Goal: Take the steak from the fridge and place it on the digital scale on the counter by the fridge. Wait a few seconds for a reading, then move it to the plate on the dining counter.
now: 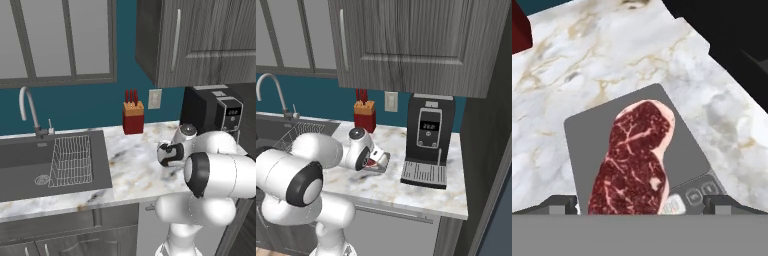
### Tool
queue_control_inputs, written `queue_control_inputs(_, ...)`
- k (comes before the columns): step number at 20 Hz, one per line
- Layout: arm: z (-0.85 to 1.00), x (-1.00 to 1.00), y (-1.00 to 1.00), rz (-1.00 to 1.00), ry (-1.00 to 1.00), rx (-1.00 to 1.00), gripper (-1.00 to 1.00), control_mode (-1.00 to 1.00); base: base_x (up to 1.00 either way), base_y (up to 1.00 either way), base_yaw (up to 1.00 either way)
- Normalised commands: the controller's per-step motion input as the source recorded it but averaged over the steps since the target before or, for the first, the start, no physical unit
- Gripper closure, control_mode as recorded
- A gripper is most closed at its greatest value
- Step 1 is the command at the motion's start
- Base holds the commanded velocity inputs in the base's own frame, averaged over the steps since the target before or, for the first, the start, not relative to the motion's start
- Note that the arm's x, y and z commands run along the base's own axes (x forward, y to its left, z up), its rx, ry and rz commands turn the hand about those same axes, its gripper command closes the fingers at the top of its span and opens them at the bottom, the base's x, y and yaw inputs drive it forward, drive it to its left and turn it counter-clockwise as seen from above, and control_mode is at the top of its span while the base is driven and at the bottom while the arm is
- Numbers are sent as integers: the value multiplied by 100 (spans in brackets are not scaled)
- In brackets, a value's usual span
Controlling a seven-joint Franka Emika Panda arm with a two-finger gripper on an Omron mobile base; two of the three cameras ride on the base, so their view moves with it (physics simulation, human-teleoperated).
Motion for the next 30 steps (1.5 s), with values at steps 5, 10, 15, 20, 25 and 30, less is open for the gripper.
queue_control_inputs(5,-16,38,0,0,4,0,-100,-100,0,0,0)
queue_control_inputs(10,-22,26,0,0,6,0,-100,-100,0,0,0)
queue_control_inputs(15,-24,16,0,0,7,0,-100,-100,0,0,0)
queue_control_inputs(20,-23,18,0,0,5,0,-100,-100,0,0,0)
queue_control_inputs(25,-30,6,0,0,6,0,-100,-100,0,0,0)
queue_control_inputs(30,-52,-1,0,0,8,0,-100,-100,0,0,0)
